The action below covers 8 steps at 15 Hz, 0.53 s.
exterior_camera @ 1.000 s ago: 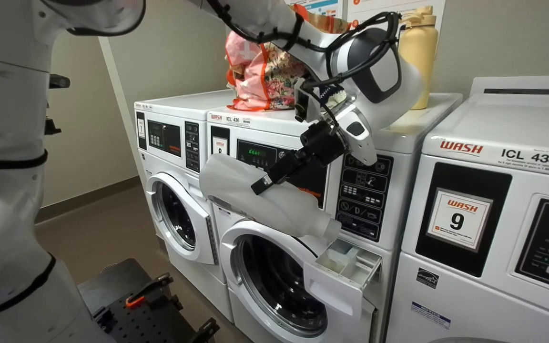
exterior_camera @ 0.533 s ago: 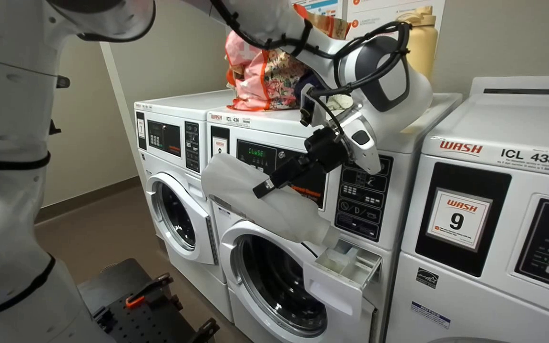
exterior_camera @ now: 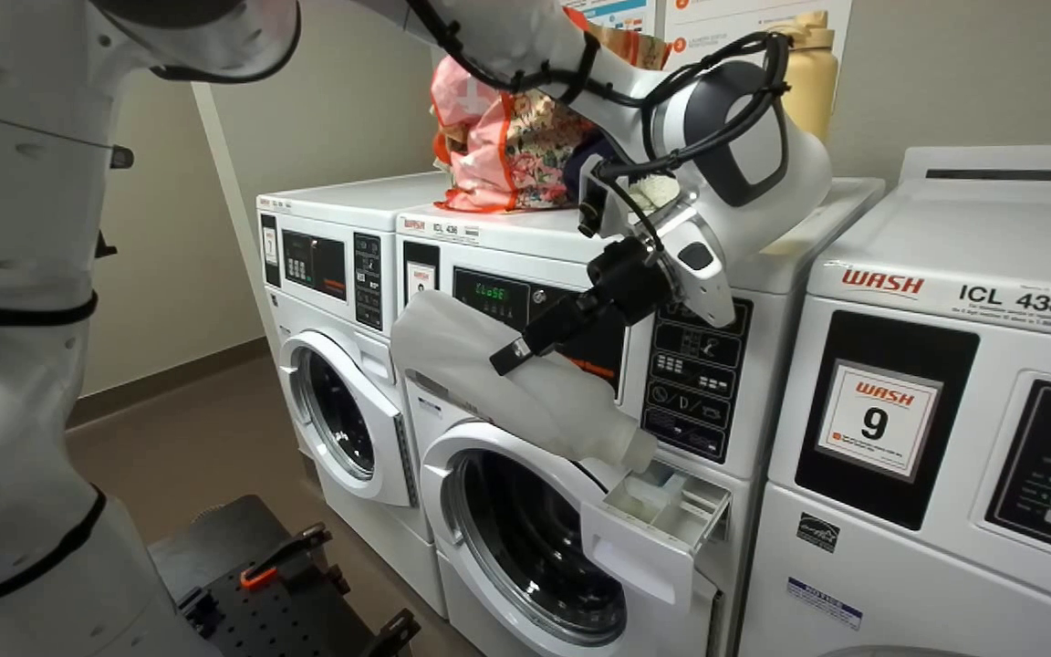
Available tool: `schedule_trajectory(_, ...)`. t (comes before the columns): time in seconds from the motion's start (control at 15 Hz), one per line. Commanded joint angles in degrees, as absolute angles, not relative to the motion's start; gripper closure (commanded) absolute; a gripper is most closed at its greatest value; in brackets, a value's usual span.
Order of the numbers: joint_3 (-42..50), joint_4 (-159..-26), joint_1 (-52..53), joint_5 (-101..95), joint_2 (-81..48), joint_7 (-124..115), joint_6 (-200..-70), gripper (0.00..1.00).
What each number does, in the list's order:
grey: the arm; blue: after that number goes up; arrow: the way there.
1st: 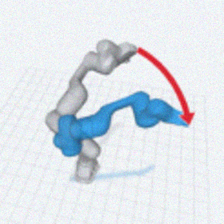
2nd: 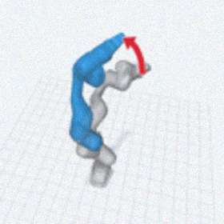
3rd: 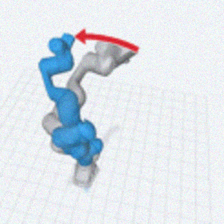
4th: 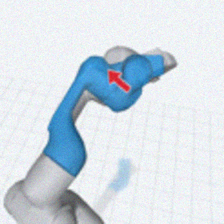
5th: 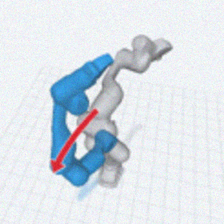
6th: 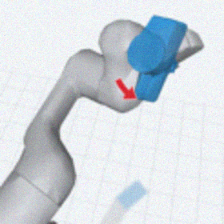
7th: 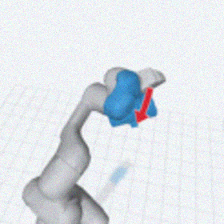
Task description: Pour some detergent into the open washing machine drawer
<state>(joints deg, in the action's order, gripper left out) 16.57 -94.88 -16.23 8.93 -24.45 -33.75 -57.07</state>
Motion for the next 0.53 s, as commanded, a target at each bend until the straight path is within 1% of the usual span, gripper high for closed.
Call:
schedule_trajectory(0.0, 17.5, -92.7, -15.9, 10.0, -23.7, -34.0, -53.6, 0.94)
schedule_trajectory(0.47, 17.7, -92.5, -15.4, 9.9, -23.2, -35.6, -54.3, 0.94)
